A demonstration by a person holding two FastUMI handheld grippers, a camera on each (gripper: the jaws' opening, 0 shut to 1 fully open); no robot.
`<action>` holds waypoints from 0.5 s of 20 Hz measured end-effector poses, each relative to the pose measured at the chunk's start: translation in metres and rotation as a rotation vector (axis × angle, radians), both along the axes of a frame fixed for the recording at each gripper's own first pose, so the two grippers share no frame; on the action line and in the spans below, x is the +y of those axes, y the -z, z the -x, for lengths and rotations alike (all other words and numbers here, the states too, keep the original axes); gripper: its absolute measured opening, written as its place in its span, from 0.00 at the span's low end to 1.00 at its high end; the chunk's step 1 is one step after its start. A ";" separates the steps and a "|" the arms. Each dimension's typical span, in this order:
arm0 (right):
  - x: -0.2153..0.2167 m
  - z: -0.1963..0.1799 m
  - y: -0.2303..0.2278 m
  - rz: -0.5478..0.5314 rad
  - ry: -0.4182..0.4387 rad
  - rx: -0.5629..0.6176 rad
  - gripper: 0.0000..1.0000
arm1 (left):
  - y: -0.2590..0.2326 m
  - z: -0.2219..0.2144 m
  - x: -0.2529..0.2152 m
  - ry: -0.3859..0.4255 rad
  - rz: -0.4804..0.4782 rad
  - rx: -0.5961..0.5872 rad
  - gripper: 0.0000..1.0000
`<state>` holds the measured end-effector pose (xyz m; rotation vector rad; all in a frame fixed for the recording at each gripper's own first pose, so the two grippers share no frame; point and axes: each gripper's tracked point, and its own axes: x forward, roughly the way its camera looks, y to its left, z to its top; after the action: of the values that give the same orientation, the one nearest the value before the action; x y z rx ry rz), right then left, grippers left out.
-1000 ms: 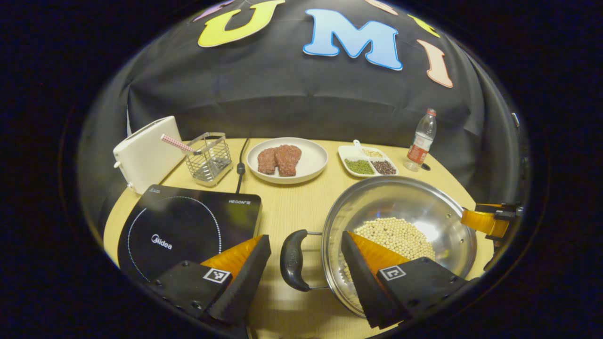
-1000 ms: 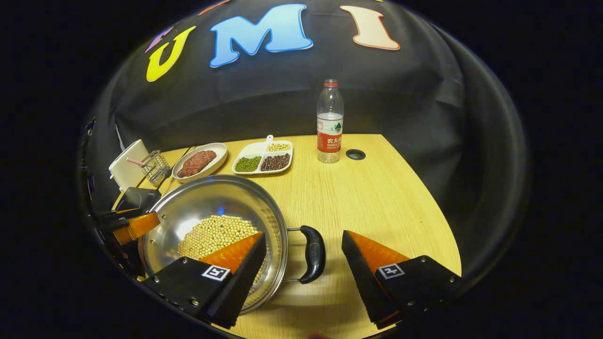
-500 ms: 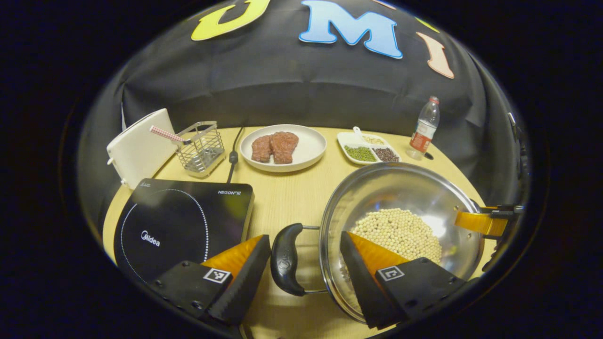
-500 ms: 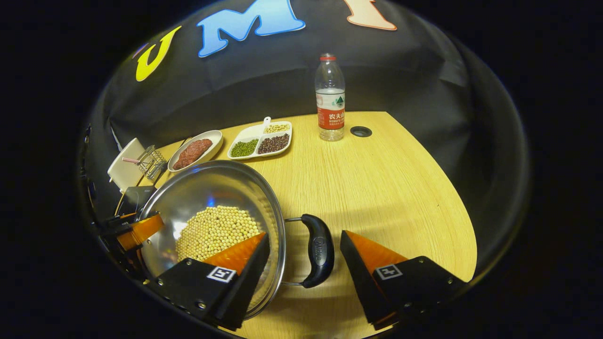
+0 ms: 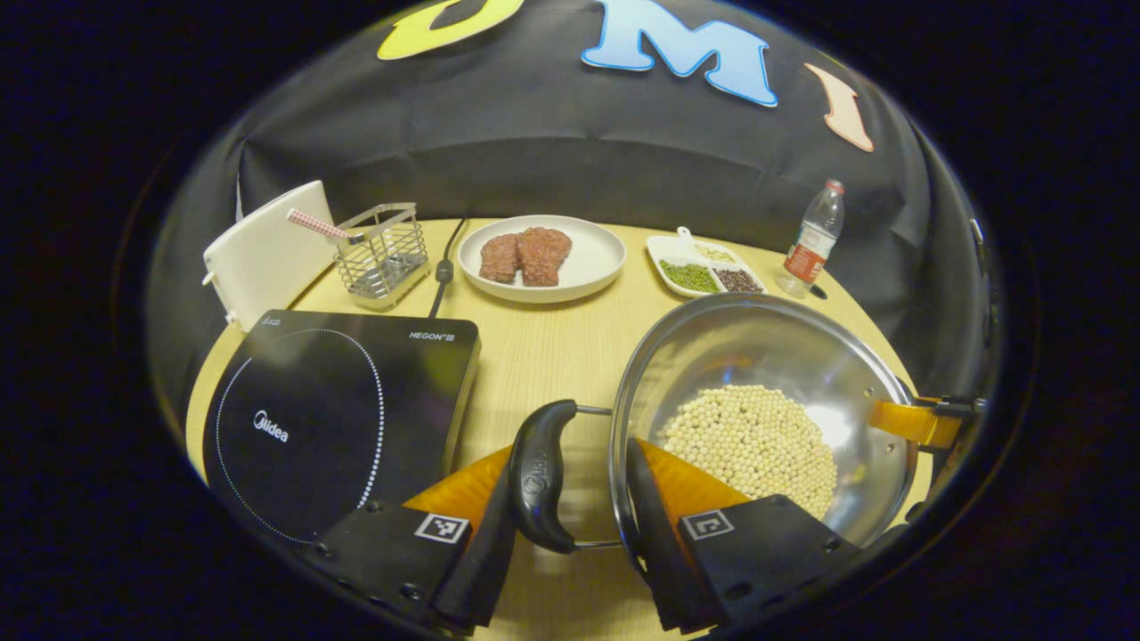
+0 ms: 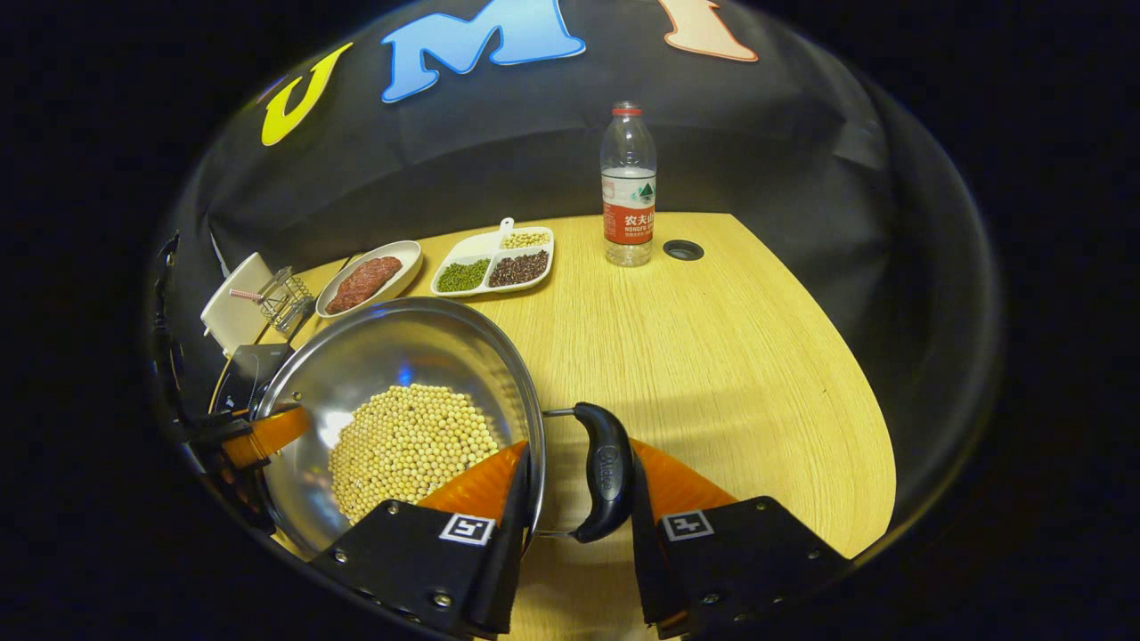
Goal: First push the handle of the pot to place it horizontally, then grasp the pot with both hands and set it on the induction cooktop.
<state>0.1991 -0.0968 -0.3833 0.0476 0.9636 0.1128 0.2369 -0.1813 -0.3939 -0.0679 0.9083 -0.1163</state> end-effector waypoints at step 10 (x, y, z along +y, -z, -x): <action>-0.004 0.010 -0.031 -0.012 -0.015 -0.035 0.53 | -0.014 -0.004 0.007 -0.001 -0.039 -0.078 0.70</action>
<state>0.1888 -0.1008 -0.3522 0.0495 0.9289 0.1332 0.2413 -0.1745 -0.3802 -0.0269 0.8320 -0.0993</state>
